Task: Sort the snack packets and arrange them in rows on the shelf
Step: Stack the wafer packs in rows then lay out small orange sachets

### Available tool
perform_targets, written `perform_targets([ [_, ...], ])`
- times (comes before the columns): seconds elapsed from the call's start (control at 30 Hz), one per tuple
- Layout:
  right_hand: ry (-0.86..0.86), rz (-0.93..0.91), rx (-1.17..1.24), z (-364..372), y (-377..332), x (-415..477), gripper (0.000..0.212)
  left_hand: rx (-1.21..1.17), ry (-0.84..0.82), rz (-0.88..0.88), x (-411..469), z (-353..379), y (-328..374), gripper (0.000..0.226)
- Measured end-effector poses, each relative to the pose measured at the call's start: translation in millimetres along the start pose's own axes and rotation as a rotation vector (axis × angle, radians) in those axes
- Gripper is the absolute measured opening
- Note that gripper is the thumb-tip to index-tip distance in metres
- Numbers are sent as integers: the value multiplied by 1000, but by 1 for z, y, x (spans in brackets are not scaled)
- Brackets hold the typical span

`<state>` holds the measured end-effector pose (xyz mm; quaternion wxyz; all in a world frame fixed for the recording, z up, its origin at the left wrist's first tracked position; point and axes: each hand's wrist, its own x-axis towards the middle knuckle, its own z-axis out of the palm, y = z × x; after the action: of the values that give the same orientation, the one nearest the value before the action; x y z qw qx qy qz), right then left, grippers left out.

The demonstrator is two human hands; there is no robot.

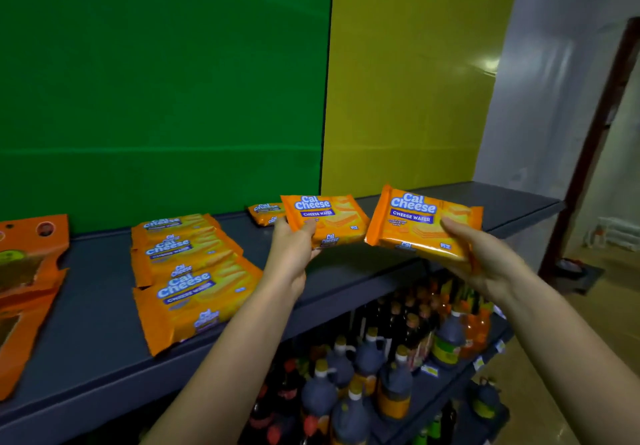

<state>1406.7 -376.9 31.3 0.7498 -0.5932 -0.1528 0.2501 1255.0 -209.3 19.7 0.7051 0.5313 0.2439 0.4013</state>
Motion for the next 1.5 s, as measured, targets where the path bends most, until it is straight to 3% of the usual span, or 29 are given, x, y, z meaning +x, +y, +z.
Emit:
perform_targets([
  [0.2, -132, 76, -58, -12, -15, 65, 8, 132, 216, 1, 34, 26, -30, 23],
  [0.4, -313, 184, -146, -4, 8, 117, 3, 231, 408, -61, 65, 22, -49, 27],
  [0.47, -384, 195, -195, 4, 18, 127, 3, 239, 458, -69, 72, 20, -50, 13],
  [0.5, -426, 193, -218, 7, 23, 129, 2, 250, 480, -77, 73, 20, -48, 1],
  [0.63, -599, 123, -348, 20, 35, 139, 9, 362, 572, -67, 89, 16, -44, 16],
  [0.7, -656, 13, -460, 25, 37, 141, 8, 443, 587, -64, 96, 15, -43, 7],
  [0.73, -674, -49, -527, 27, 37, 143, 7, 477, 593, -77, 100, 15, -44, 18],
  [0.9, -698, -226, -816, 36, 42, 146, 14, 673, 651, -115, 109, 15, -46, 45],
  [1.2, -665, -372, -1139, 45, 45, 153, 45, 990, 655, -98, 116, 9, -49, 36],
  [1.4, -623, -473, -1302, 49, 45, 154, 61, 1205, 626, -97, 110, 12, -48, 47],
  [1.5, -568, -524, -1357, 44, 39, 155, 67, 1334, 605, 23, 99, 17, -40, 48],
])
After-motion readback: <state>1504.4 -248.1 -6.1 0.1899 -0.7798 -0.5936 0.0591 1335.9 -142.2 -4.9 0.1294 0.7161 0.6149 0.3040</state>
